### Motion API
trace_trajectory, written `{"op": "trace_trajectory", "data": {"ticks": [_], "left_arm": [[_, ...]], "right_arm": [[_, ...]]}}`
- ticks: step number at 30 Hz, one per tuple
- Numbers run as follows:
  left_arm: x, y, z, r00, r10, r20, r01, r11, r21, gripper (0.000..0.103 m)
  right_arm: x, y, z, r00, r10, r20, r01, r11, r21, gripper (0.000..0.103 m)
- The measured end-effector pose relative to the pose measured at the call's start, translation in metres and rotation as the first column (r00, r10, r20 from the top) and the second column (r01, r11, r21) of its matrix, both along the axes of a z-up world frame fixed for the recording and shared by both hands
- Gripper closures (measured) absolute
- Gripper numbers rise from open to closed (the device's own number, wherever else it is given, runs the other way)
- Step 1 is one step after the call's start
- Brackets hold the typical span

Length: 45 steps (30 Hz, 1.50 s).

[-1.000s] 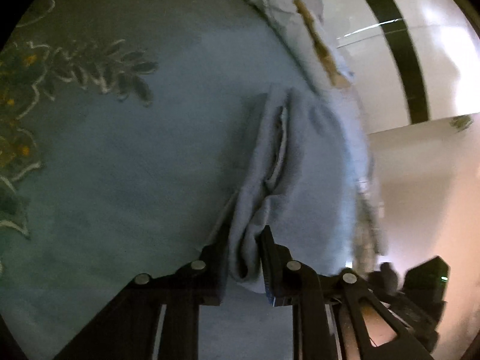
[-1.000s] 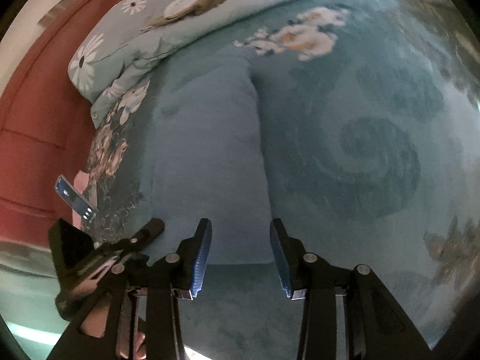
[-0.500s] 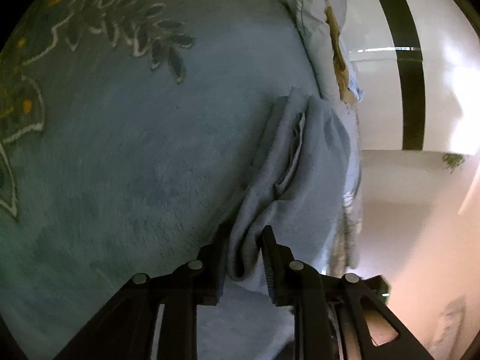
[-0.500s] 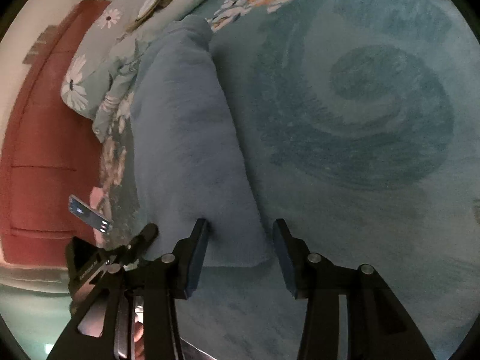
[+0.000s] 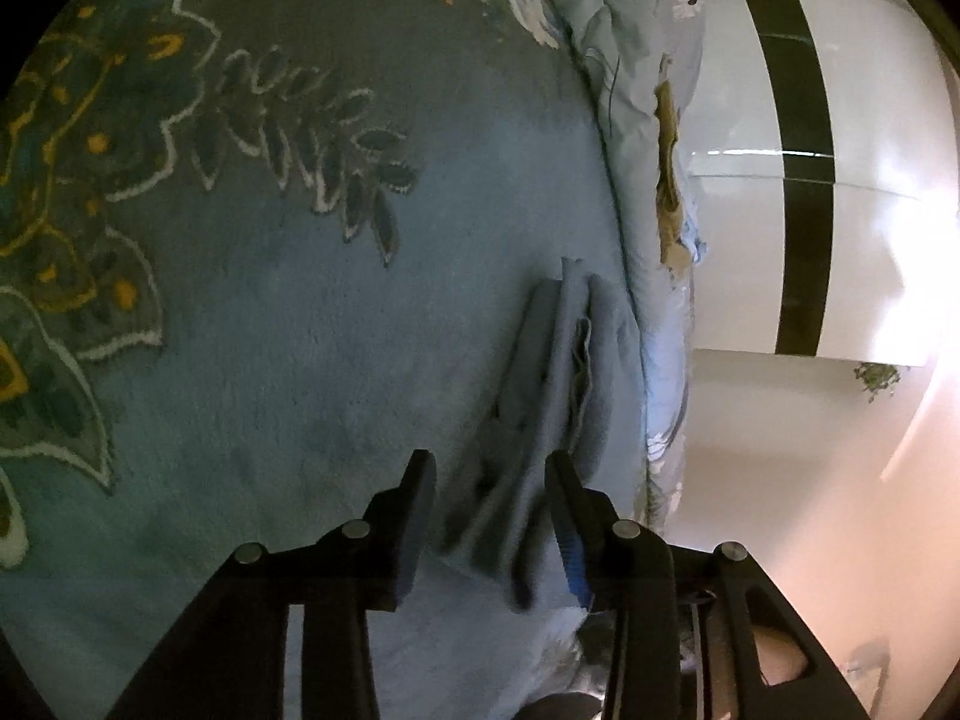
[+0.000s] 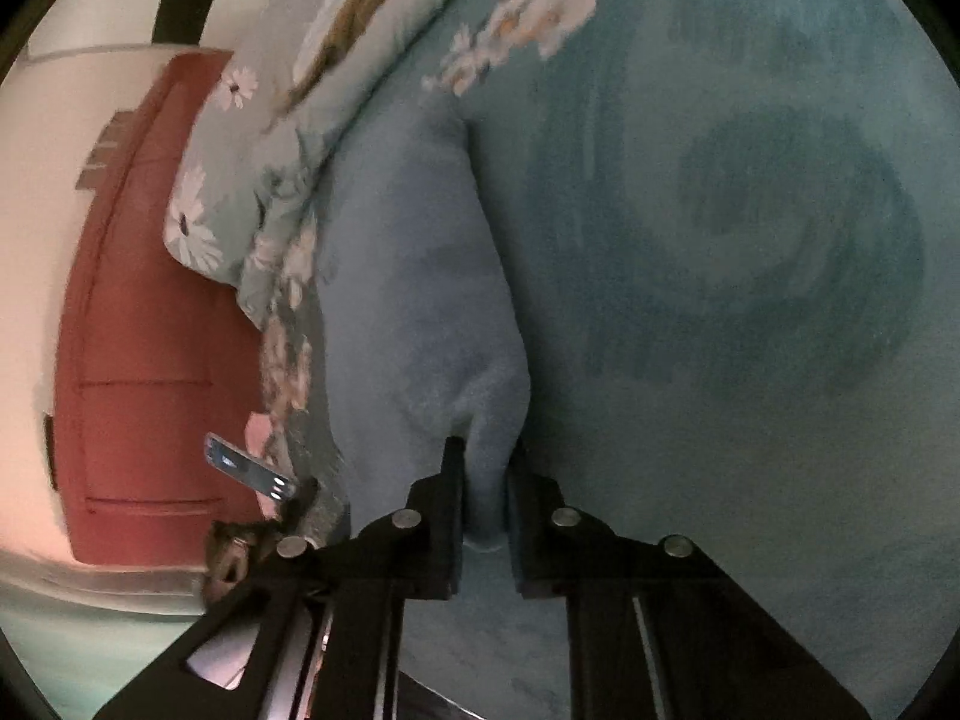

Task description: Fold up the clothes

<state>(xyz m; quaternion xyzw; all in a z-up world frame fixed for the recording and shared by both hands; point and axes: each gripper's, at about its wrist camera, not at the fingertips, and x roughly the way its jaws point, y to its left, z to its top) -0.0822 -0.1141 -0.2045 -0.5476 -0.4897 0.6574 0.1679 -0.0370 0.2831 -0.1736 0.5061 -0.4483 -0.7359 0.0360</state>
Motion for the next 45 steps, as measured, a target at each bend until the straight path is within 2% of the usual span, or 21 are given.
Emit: {"op": "trace_trajectory", "data": {"ticks": [6, 8, 11, 14, 16, 21, 23, 24, 25, 27, 29, 31, 36, 39, 42, 44, 45], "left_arm": [[-0.007, 0.016, -0.005, 0.999, -0.052, -0.008, 0.052, 0.999, -0.005, 0.058], [-0.018, 0.027, -0.003, 0.997, -0.069, -0.014, 0.069, 0.998, -0.007, 0.056], [-0.043, 0.047, 0.004, 0.994, -0.102, -0.035, 0.101, 0.995, -0.026, 0.055], [-0.069, 0.067, 0.012, 0.986, -0.155, -0.062, 0.15, 0.985, -0.081, 0.049], [-0.092, 0.087, 0.019, 0.973, -0.215, -0.082, 0.203, 0.971, -0.128, 0.044], [-0.13, 0.128, 0.021, 0.932, -0.353, -0.079, 0.329, 0.919, -0.216, 0.042], [-0.137, 0.138, 0.02, 0.921, -0.382, -0.076, 0.358, 0.907, -0.222, 0.042], [-0.137, 0.139, 0.02, 0.917, -0.393, -0.075, 0.369, 0.903, -0.222, 0.042], [-0.146, 0.149, 0.019, 0.912, -0.404, -0.07, 0.38, 0.896, -0.229, 0.042], [-0.154, 0.16, 0.009, 0.903, -0.428, -0.043, 0.403, 0.878, -0.259, 0.041], [-0.154, 0.164, 0.0, 0.896, -0.445, -0.019, 0.424, 0.866, -0.266, 0.041], [-0.154, 0.166, -0.006, 0.89, -0.455, -0.004, 0.438, 0.858, -0.269, 0.041], [-0.154, 0.162, -0.009, 0.886, -0.463, 0.0, 0.451, 0.862, -0.233, 0.04], [-0.153, 0.162, -0.011, 0.881, -0.473, 0.003, 0.464, 0.864, -0.198, 0.04], [-0.153, 0.162, -0.014, 0.886, -0.464, 0.003, 0.457, 0.873, -0.171, 0.04], [-0.152, 0.163, -0.017, 0.889, -0.457, 0.002, 0.453, 0.88, -0.142, 0.042], [-0.151, 0.164, -0.018, 0.891, -0.455, 0.003, 0.451, 0.883, -0.128, 0.042]], "right_arm": [[-0.027, 0.051, 0.026, 0.999, 0.036, -0.014, -0.035, 0.996, 0.085, 0.093], [-0.052, 0.073, 0.032, 0.997, 0.082, 0.011, -0.083, 0.987, 0.135, 0.093], [-0.076, 0.093, 0.025, 0.989, 0.13, 0.066, -0.139, 0.976, 0.168, 0.093], [-0.088, 0.108, 0.013, 0.984, 0.145, 0.104, -0.161, 0.972, 0.171, 0.093], [-0.088, 0.113, 0.007, 0.983, 0.147, 0.108, -0.163, 0.974, 0.158, 0.093], [-0.08, 0.125, 0.001, 0.987, 0.129, 0.092, -0.14, 0.983, 0.116, 0.089], [-0.074, 0.131, 0.007, 0.991, 0.108, 0.077, -0.118, 0.984, 0.131, 0.081], [-0.069, 0.134, 0.01, 0.994, 0.093, 0.065, -0.101, 0.985, 0.139, 0.071], [-0.064, 0.137, 0.014, 0.996, 0.069, 0.05, -0.075, 0.987, 0.145, 0.069], [-0.05, 0.139, 0.017, 0.999, 0.029, 0.014, -0.03, 0.992, 0.121, 0.067], [-0.035, 0.134, 0.012, 1.0, 0.003, 0.001, -0.004, 0.998, 0.066, 0.057], [-0.021, 0.125, 0.0, 0.999, -0.036, 0.007, 0.036, 0.999, 0.024, 0.055], [0.004, 0.104, -0.035, 0.991, -0.125, 0.045, 0.127, 0.99, -0.053, 0.055], [0.01, 0.101, -0.04, 0.979, -0.203, 0.011, 0.202, 0.972, -0.116, 0.055], [0.006, 0.094, -0.047, 0.974, -0.227, -0.001, 0.222, 0.954, -0.201, 0.055], [0.001, 0.088, -0.047, 0.973, -0.23, -0.015, 0.222, 0.953, -0.209, 0.057], [-0.001, 0.086, -0.047, 0.973, -0.228, -0.022, 0.218, 0.952, -0.213, 0.062]]}}
